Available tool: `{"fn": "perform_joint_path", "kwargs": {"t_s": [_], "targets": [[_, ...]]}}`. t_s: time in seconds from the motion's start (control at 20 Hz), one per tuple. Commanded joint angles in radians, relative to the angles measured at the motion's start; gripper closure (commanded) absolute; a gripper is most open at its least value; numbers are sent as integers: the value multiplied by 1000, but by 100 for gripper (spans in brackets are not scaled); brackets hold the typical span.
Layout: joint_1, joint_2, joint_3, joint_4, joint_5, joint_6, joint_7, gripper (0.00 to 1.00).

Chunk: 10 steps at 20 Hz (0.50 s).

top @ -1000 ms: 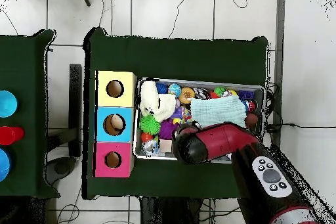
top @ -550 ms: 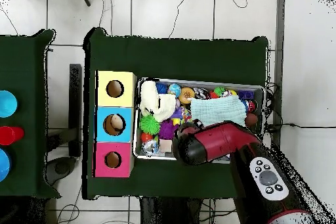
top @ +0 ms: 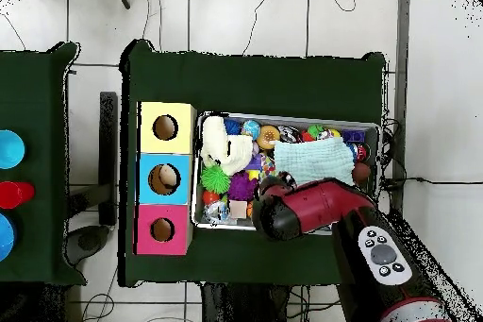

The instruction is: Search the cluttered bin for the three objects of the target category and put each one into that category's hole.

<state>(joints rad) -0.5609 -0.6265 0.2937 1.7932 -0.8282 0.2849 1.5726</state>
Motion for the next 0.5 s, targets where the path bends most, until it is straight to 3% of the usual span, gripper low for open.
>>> {"fn": "perform_joint_path", "kwargs": {"t_s": [0.05,0.5], "targets": [[-17,89,-10,-77,-43,-45,52,0],[-47,121,9,-43,-5,17,19,0]]}}
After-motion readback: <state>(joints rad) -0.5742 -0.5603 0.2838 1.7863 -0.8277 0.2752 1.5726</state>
